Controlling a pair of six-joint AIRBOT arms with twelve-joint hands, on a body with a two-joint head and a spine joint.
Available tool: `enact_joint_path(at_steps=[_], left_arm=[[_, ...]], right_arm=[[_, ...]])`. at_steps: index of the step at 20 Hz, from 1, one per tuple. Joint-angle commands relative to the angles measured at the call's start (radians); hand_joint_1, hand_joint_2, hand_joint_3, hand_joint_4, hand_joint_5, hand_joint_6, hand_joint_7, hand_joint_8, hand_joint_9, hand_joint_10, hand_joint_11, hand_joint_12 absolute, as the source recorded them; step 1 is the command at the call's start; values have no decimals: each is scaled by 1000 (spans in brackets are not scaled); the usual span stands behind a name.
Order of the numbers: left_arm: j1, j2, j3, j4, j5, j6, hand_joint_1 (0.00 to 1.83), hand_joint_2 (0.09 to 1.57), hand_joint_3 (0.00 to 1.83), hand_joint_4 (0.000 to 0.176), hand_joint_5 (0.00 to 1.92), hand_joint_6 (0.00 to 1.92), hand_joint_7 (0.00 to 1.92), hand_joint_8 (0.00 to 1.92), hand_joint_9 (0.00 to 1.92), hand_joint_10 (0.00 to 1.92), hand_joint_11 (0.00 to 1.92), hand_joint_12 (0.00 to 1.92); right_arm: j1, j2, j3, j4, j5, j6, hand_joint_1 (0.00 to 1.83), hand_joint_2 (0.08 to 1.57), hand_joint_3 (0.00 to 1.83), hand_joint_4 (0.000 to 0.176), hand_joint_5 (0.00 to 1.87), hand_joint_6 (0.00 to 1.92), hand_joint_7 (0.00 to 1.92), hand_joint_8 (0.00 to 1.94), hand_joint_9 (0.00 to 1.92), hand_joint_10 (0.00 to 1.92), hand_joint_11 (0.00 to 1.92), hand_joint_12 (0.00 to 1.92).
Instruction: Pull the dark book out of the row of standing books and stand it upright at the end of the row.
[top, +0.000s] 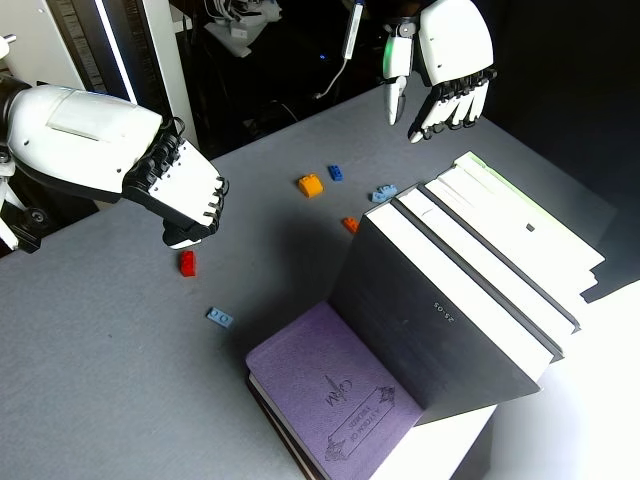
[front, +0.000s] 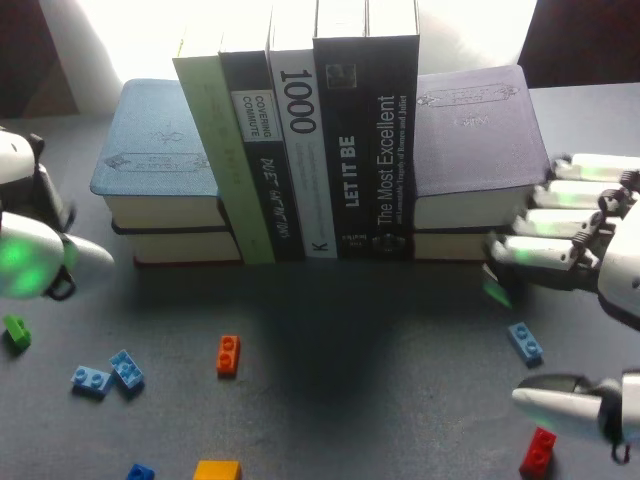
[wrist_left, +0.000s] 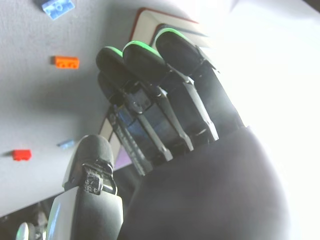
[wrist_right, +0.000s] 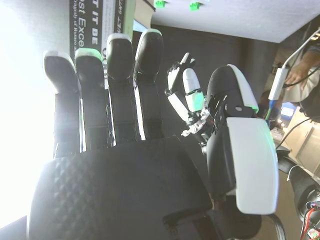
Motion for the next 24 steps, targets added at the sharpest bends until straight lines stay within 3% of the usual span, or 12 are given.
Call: enact_joint_path(at_steps=[1,7,11,15,17,19,21,24], left_arm=[[-14,8,1,47,-59,0,115,1271,14,54,165,2,139,3,139,3,0,566],[-13,8,3,47,-59,0,116,1279,4,47,171,2,135,0,136,1,0,555],[-13,8,3,47,-59,0,126,1271,0,47,195,4,146,1,164,5,0,611],[-14,8,2,47,-59,-4,93,1282,3,46,185,0,129,0,144,0,0,587],[-14,8,1,47,-59,-5,78,1282,2,42,183,2,120,2,144,3,0,588],[-11,8,2,47,-59,-5,88,1279,0,37,181,0,130,5,152,4,0,598],[-9,8,4,47,-59,-5,86,1279,0,34,184,4,140,6,157,4,0,587],[-8,8,4,47,-59,-4,84,1287,2,45,179,1,131,2,145,1,0,563]], right_arm=[[9,9,-10,-8,135,-3,31,1180,53,0,87,86,89,3,33,36,0,145],[10,11,-33,-8,153,-24,16,1194,13,0,93,38,78,0,17,14,0,11],[42,2,-74,98,157,-182,14,1193,10,0,128,47,104,11,33,19,13,24],[171,-91,-76,392,151,-430,0,1191,0,18,260,58,123,0,51,13,0,151],[178,-154,-75,392,225,-502,0,1192,0,16,344,75,154,5,76,17,0,292],[183,-192,-69,387,268,-531,3,1190,0,14,441,101,164,3,65,8,0,168],[198,-243,-43,371,342,-542,6,1187,0,2,520,117,182,4,63,5,0,146],[223,-294,-7,371,404,-557,0,1185,0,0,543,123,200,9,66,6,0,150]])
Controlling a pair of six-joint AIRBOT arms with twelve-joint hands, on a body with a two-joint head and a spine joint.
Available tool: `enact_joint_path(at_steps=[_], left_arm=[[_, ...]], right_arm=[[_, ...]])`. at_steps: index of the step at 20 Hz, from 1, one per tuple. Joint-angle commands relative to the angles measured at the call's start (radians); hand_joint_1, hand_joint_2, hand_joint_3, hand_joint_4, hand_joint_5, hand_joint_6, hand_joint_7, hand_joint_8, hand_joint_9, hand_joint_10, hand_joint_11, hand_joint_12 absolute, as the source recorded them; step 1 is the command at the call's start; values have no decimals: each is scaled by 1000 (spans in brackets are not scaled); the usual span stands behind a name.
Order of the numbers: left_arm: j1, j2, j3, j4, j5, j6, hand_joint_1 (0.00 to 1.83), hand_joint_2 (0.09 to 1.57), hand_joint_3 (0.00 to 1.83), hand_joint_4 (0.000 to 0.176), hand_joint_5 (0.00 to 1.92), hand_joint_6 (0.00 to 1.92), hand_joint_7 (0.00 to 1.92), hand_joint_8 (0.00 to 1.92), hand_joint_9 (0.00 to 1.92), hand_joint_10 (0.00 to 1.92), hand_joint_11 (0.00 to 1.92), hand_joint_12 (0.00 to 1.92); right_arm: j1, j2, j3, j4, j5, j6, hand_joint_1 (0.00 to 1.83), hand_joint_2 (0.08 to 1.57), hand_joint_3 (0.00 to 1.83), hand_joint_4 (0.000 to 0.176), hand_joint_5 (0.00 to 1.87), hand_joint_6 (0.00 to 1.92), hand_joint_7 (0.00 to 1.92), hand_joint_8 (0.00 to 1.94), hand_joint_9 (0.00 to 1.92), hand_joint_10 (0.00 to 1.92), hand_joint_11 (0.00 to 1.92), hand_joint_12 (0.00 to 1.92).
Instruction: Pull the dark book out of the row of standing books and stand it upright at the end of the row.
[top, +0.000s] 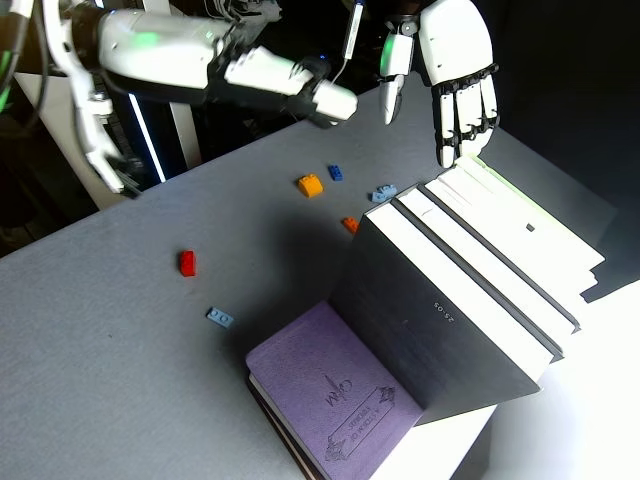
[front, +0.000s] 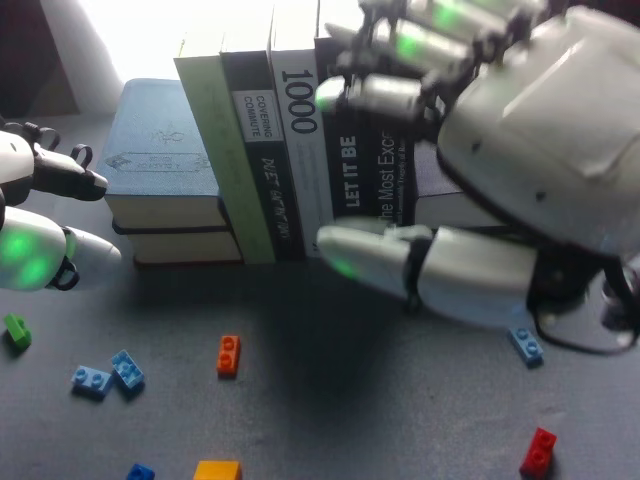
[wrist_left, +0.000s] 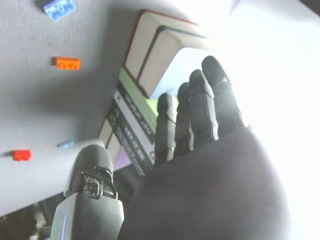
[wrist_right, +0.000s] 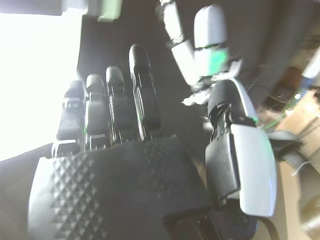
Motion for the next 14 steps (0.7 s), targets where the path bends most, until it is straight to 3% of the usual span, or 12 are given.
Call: enact_joint_path(at_steps=[1,5,14], left_arm=[[-8,8,2,45,-55,0,98,1285,0,46,184,2,140,4,154,3,0,579],[-7,9,1,45,-55,0,139,1276,0,43,183,0,143,3,151,1,0,589],[-6,9,1,45,-55,0,138,1283,2,46,180,1,140,1,139,1,0,554]], right_arm=[[18,1,0,-46,127,-10,0,1187,0,0,558,128,200,9,68,6,0,151],[64,-53,77,-46,164,-11,0,1188,0,0,660,145,226,3,40,0,0,4],[78,-181,257,-24,164,-8,4,1189,0,0,770,178,184,0,0,0,0,0]])
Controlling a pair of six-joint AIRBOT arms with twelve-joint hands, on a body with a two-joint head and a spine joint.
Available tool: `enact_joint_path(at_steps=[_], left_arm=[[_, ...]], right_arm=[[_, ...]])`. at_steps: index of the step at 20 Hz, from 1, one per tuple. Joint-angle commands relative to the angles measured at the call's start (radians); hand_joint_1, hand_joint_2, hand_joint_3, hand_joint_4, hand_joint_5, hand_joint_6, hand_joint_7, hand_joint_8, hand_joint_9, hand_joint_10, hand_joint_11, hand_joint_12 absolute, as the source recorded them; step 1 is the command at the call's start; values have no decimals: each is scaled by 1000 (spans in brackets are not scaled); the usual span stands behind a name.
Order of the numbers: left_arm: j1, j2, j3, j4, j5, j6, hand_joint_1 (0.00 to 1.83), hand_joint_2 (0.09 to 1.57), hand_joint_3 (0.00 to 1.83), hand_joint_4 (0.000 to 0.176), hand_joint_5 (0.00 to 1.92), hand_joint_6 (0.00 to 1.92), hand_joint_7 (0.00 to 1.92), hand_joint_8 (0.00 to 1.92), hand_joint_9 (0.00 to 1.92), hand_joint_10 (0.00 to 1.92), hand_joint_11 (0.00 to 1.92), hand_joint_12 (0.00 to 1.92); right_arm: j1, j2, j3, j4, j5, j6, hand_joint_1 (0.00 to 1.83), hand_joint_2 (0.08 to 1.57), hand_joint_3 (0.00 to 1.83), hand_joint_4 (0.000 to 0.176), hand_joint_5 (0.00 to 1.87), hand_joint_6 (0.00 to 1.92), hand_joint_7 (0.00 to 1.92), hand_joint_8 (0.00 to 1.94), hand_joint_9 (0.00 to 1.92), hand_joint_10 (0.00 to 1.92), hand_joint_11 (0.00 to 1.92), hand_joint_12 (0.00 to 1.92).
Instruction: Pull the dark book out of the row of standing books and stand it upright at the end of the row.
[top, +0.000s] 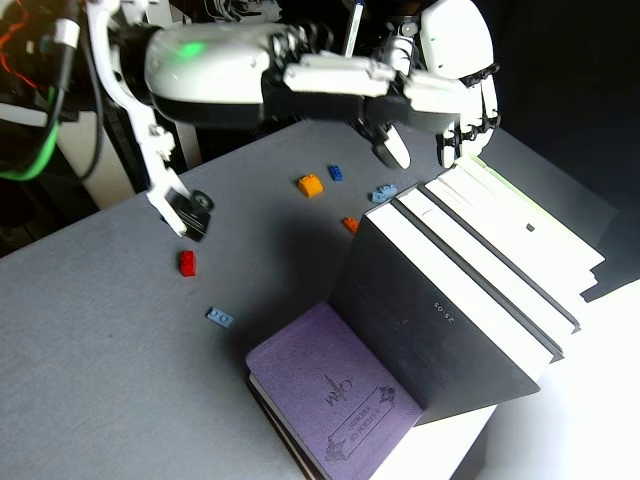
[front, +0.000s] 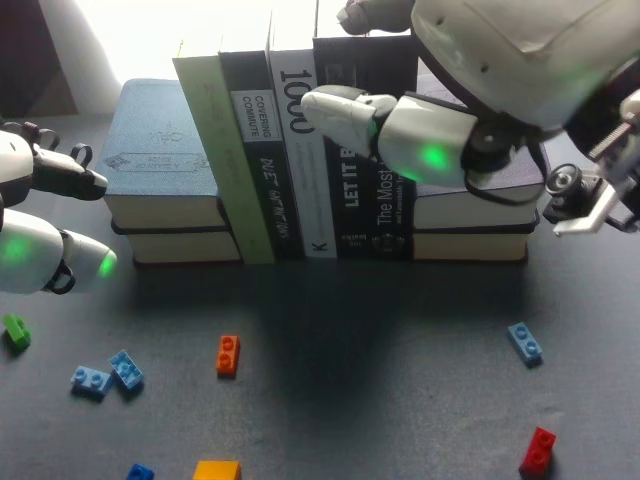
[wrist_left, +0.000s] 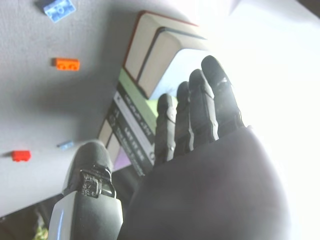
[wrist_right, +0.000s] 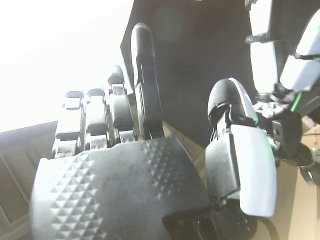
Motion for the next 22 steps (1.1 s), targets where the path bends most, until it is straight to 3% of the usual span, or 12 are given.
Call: enact_joint_path(at_steps=[1,6,11,14,22], left_arm=[[-6,9,2,44,-55,-1,125,1285,3,50,172,0,130,0,134,0,0,549],[-6,10,2,44,-55,-1,154,1263,0,45,205,2,160,2,172,3,0,630],[-4,10,2,44,-55,-1,135,1287,4,43,200,2,146,1,153,3,0,606],[-4,10,1,44,-55,-1,62,1304,4,45,167,1,138,1,140,1,0,586],[-4,11,1,44,-55,-1,142,1297,1,41,198,1,157,0,159,0,0,623]], right_arm=[[12,1,11,-45,100,12,2,1190,1,0,766,175,172,0,0,0,0,0],[5,-37,63,-39,100,27,0,1187,0,0,776,174,194,8,0,0,0,0],[-26,-38,46,-29,98,5,14,1185,0,0,785,168,173,0,0,0,0,0],[-36,-24,9,-29,98,-20,21,1184,0,0,783,163,175,1,0,0,0,0],[-65,40,-141,52,98,-149,12,1181,0,0,784,152,176,7,0,0,0,0]])
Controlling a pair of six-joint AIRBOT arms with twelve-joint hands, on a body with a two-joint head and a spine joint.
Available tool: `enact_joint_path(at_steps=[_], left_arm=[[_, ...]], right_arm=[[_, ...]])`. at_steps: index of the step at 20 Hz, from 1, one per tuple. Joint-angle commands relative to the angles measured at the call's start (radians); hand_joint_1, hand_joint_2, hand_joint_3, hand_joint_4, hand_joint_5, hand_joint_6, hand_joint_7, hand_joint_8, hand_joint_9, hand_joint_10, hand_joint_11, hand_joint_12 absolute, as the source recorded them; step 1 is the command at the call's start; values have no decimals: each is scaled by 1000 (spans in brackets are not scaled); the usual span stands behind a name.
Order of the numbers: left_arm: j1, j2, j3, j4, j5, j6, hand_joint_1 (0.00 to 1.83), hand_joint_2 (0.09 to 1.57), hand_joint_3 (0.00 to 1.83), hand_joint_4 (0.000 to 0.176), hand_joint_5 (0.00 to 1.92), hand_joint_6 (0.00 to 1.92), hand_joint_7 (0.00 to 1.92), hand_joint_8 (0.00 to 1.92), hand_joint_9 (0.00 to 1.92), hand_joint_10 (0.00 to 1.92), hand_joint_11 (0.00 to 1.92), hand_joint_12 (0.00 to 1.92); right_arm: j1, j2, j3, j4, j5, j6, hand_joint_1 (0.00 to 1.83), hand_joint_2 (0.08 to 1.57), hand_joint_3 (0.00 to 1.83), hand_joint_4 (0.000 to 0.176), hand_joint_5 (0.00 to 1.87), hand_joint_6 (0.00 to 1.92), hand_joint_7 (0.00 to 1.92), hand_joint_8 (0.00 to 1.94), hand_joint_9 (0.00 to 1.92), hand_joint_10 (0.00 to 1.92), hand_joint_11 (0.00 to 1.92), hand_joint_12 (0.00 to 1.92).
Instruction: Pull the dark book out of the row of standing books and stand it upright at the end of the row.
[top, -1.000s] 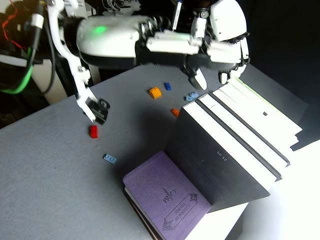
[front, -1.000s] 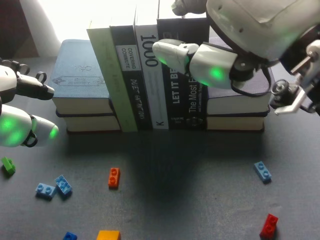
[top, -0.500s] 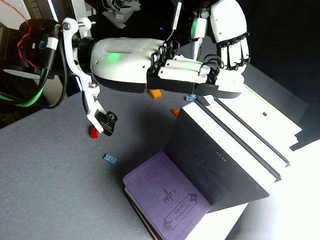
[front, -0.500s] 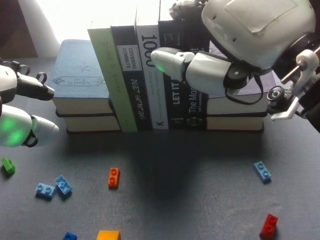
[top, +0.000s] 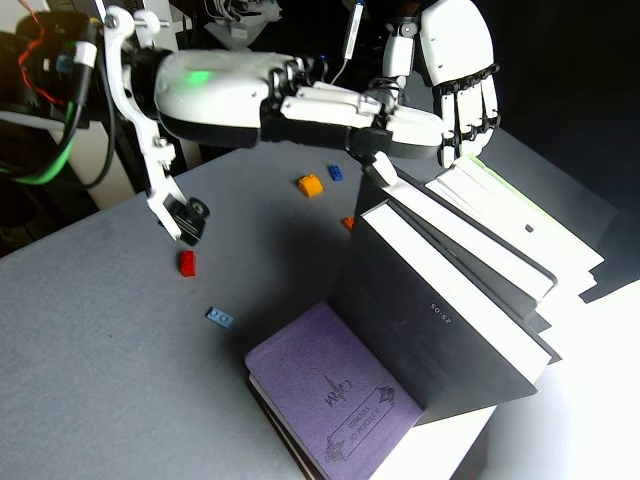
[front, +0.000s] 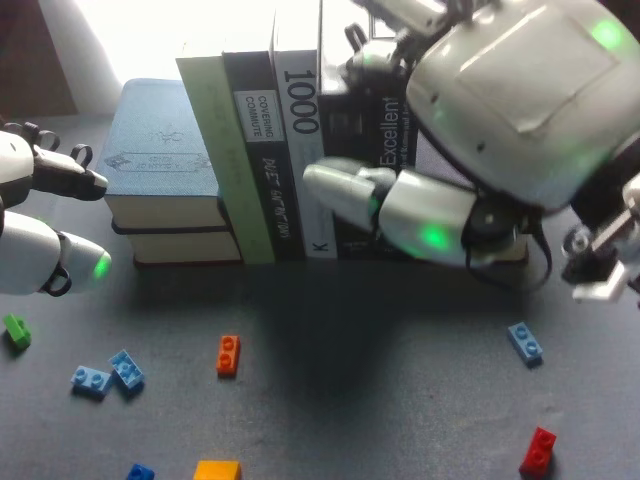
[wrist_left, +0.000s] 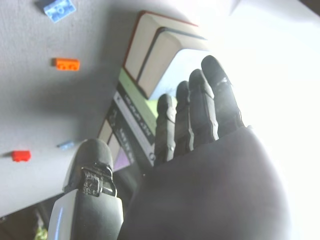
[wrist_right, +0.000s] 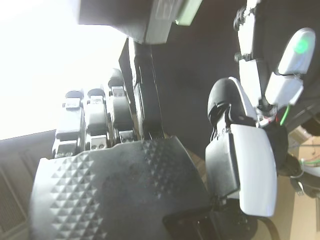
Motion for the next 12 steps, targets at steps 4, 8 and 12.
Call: enact_joint_path(at_steps=[4,8,12], left_arm=[[-5,11,1,44,-55,0,116,1304,3,41,189,1,153,0,159,0,0,622],[-5,12,1,44,-55,0,99,1304,1,48,198,3,169,4,171,3,0,645],[-5,12,0,44,-55,0,128,1301,0,42,180,0,170,1,174,1,0,629]], right_arm=[[3,38,-75,23,31,-61,1,1185,0,0,786,150,180,8,0,0,0,0],[2,70,-155,93,5,-127,0,1183,0,0,772,142,186,9,0,0,0,0],[4,99,-232,202,-14,-204,0,1184,0,0,766,138,167,1,0,0,0,0]])
